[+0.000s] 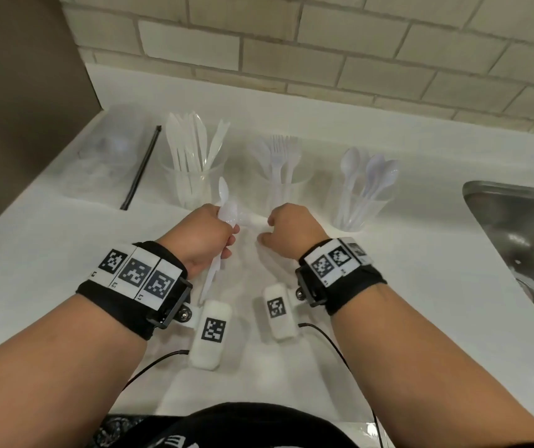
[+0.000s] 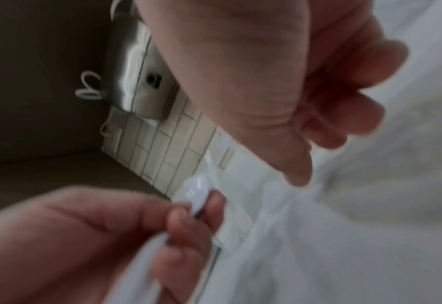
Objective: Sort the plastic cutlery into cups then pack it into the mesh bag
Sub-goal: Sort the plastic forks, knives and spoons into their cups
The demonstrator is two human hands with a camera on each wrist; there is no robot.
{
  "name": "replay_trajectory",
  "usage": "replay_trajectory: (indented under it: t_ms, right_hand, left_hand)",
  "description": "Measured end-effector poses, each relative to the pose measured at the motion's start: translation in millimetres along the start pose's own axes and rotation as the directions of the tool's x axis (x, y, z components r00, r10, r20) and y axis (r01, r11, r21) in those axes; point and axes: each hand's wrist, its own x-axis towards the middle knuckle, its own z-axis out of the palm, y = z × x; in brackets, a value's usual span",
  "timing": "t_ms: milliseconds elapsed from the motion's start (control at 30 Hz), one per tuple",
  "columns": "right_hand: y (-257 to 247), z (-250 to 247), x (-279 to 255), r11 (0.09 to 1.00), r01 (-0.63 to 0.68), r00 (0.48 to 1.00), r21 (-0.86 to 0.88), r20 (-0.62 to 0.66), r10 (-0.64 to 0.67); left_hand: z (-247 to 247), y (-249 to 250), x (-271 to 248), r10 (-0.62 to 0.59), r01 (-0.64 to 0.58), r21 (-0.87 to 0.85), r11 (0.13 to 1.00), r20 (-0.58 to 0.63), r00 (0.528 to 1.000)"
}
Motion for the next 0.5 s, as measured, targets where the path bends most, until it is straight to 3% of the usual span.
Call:
replay_trajectory:
  t_ms: [133, 333, 500]
  right_hand:
    - [-4, 15, 14, 0.997, -0.061, 0.998, -0.047, -0.026, 0.06]
    - [-4, 14, 16, 0.986, 0.029, 0.999, -0.164, -0.018, -0.032]
    - [-4, 23, 9, 0.981, 0.098, 0.995, -0.169, -0.018, -0.102]
  left_hand:
    - [0, 0, 0, 0.034, -0.034, 0.024, 0.999, -0.001, 0.999]
    - [-7, 3, 1, 0.163, -0.17, -0.039, 0.985, -0.139, 0.977]
    - [-13, 7, 2, 0.164, -0.198, -0.126, 0.972, -0.233, 0.958]
